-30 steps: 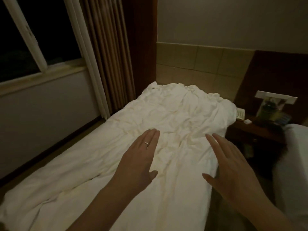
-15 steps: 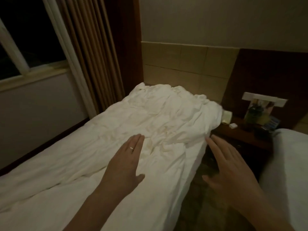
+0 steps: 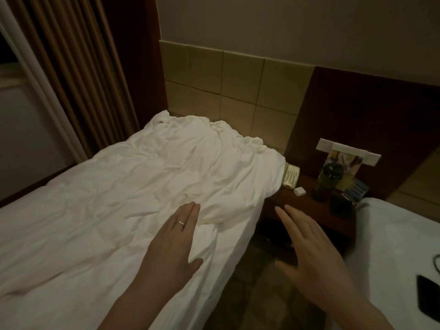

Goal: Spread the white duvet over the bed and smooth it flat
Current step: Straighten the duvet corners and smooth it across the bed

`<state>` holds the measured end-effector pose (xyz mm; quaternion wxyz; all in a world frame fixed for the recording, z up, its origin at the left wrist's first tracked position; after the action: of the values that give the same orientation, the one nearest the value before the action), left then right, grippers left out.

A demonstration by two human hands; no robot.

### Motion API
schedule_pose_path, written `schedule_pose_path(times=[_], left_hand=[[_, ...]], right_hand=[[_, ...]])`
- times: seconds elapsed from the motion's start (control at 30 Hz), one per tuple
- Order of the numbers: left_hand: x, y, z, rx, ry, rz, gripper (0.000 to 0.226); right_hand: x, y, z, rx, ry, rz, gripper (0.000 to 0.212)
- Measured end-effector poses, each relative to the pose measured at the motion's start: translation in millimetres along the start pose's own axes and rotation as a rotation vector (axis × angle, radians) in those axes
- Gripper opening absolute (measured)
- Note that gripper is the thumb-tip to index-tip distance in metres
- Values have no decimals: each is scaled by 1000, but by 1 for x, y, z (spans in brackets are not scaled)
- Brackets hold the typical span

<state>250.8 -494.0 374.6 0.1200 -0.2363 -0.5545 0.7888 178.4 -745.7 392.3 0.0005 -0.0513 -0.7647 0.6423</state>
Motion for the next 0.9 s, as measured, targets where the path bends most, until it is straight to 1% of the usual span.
schedule_pose_path(times=[0.13,0.23,0.37,0.43,0.5,0.6,0.67,0.73,0.8,0.83,0.9], left_hand=[[-92,41,3,92,-18,-12,109],[-156,59,9,107,0,-33,106],[-243,87,19,54,0,-104,109],[-281,110,22,-5,-39,-159,116],[-317,139,24,-11,-89,-206,120],[-369,198,27,-16,-157,-216,119],[-401,251,31,-5,-225,-241,115],[-429,309,35,37,-319,-230,110],[-453,367,41,127,-399,-230,101],[-464,394,43,170,-438,-190,97],[-483,445,44,330,-626,-182,90]], right_hand=[[-79,10,59,12,66,-19,110],[-133,9,97,10,88,-42,111],[-203,12,151,-3,107,-70,111],[-241,21,182,-2,98,-82,109],[-284,38,215,8,69,-96,107],[-357,79,266,-9,4,-136,105],[-408,118,304,-40,-22,-199,103],[-456,164,343,-106,-26,-270,100],[-494,210,377,-220,29,-357,95],[-510,233,391,-303,73,-382,91],[-537,281,410,-464,173,-416,85]])
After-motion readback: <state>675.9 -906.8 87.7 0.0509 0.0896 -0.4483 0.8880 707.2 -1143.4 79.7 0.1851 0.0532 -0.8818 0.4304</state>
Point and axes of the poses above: each hand's wrist, its own x-axis away from the middle knuckle, its own y-axis out of the palm, z = x × y, the point moved 4 cm from there along -x, towards the middle knuckle
